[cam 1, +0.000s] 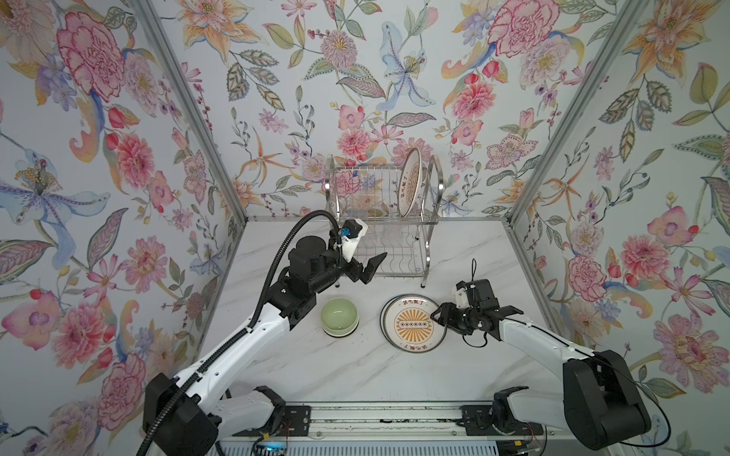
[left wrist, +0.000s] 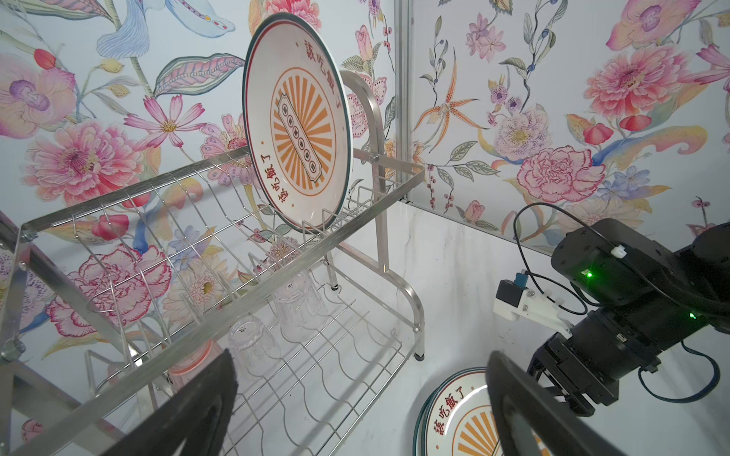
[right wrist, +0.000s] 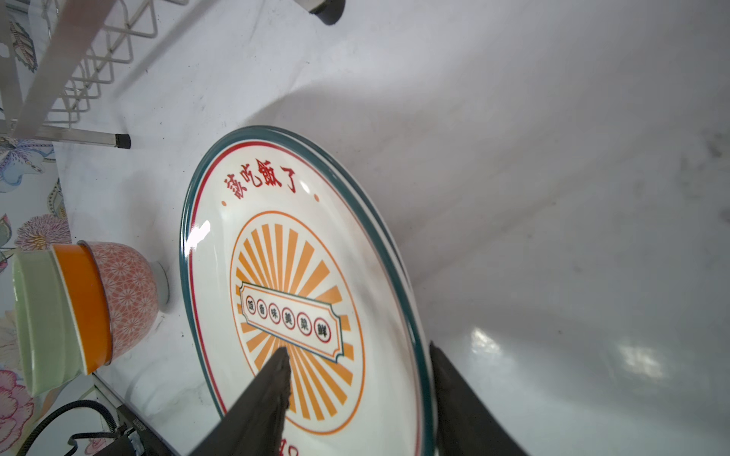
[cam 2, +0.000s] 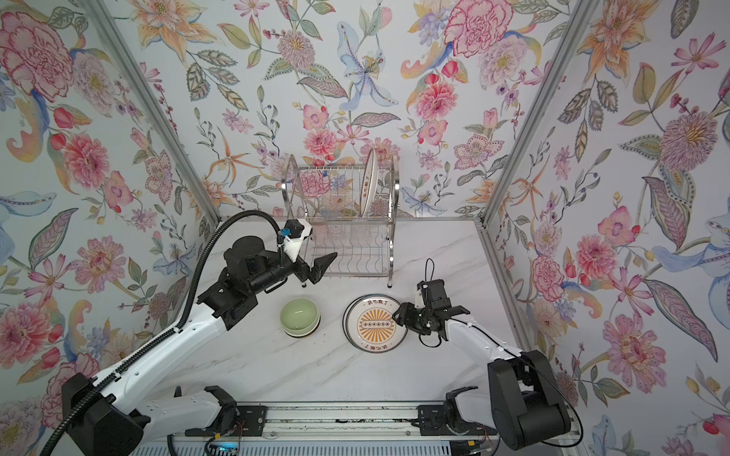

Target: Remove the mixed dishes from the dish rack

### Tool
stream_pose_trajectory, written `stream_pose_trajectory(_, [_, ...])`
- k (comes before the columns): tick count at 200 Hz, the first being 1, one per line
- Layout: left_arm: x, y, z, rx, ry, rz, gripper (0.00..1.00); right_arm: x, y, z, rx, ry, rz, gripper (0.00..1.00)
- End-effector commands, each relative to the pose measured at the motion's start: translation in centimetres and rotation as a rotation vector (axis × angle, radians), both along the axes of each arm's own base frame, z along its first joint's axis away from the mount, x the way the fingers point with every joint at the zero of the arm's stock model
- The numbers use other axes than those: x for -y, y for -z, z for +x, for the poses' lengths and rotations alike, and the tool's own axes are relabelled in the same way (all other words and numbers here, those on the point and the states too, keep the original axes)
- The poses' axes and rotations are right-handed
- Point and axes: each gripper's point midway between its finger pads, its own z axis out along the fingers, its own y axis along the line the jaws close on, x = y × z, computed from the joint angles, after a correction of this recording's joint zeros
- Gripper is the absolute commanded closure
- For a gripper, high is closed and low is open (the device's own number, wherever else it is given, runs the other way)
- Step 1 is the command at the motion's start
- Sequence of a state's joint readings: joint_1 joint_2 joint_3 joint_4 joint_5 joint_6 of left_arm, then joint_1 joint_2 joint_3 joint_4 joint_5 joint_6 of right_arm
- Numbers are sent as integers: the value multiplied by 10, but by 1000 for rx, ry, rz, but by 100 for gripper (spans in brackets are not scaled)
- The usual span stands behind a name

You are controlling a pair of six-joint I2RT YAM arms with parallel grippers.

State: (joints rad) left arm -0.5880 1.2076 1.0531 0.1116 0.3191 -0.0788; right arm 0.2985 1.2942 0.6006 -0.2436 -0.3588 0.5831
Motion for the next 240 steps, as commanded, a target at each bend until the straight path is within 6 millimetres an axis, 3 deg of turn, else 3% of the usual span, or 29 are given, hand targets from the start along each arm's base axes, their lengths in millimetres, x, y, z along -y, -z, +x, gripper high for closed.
stream_pose_trajectory(1, [-4,-14,10,28,-38,-12,1,-4,-4,7,19,-9,-15,41])
stream_pose_trajectory(35, [2,-20,20,32,-45,-16,1,-4,-9,10,45,-13,-20,38])
stream_pose_trajectory(69, [9,-34,24,77,-38,-44,1,-6,-25,20,123,-34,-22,31])
stream_pose_trajectory(115, [32,-60,33,133,-32,-74,1,8,-76,31,373,-19,-103,11])
stream_pose_trajectory(147, [61,-67,46,137,-9,-88,1,17,-121,28,607,-32,-145,0])
stream_pose_trajectory(167, [79,-69,53,151,-14,-82,4,18,-144,24,733,-65,-169,1])
stream_pose_trajectory(171, [87,-55,62,129,-22,-64,4,19,-149,23,754,-69,-172,1])
stream_pose_trajectory(197, [99,-54,84,122,-68,-70,10,21,-168,20,858,-84,-187,1])
stream_pose_trajectory(240, [111,-52,117,125,-138,-63,23,24,-180,19,911,-64,-189,1])
